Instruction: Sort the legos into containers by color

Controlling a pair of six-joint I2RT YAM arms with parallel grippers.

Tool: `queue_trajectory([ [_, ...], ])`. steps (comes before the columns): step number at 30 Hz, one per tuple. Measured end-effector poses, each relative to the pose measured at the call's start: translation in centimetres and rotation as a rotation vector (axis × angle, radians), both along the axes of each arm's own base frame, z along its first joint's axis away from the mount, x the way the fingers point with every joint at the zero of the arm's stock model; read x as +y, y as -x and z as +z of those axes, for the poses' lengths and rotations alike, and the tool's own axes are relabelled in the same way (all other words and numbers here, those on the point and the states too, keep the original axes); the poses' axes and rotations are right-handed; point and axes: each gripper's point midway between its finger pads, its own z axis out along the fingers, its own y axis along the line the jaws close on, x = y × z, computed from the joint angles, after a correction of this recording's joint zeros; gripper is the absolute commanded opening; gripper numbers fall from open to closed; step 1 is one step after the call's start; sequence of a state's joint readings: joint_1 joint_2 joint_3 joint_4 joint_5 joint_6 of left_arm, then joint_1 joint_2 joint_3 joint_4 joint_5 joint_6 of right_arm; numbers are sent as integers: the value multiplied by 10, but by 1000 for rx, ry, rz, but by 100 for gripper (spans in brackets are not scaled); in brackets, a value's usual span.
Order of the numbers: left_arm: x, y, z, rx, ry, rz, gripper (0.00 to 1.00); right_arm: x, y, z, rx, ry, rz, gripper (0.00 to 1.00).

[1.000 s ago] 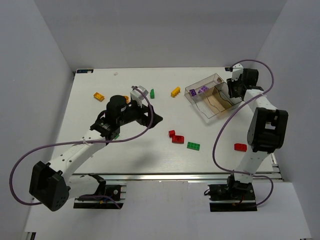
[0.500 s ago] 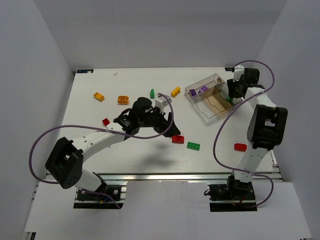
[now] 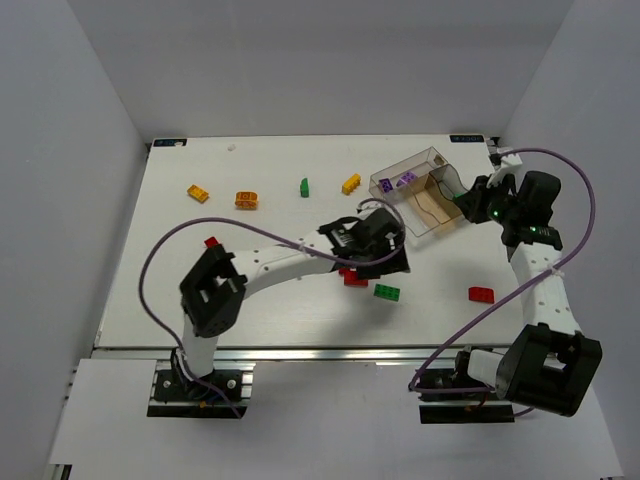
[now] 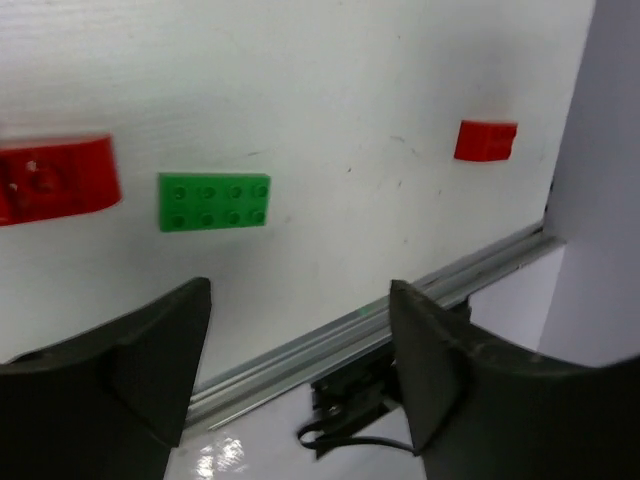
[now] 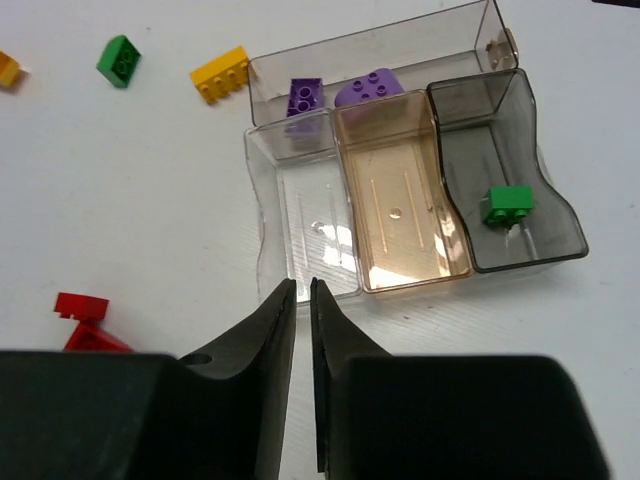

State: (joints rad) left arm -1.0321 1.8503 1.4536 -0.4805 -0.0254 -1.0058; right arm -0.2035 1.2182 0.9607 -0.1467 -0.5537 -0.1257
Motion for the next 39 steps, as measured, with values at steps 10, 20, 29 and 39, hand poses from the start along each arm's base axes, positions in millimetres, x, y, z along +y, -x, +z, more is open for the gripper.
queue_trajectory([
  [10,-52,-11,-11,163,-135,334,88,-19,14,-1,25,-119,-54,17],
  [20,-34,-4,-54,253,-246,637,85,-30,24,6,21,-198,-54,17],
  [29,-27,-3,-97,295,-311,802,83,-38,33,15,1,-244,-47,17],
  [39,-20,-6,-99,300,-316,874,81,-44,41,20,-3,-294,-40,16],
])
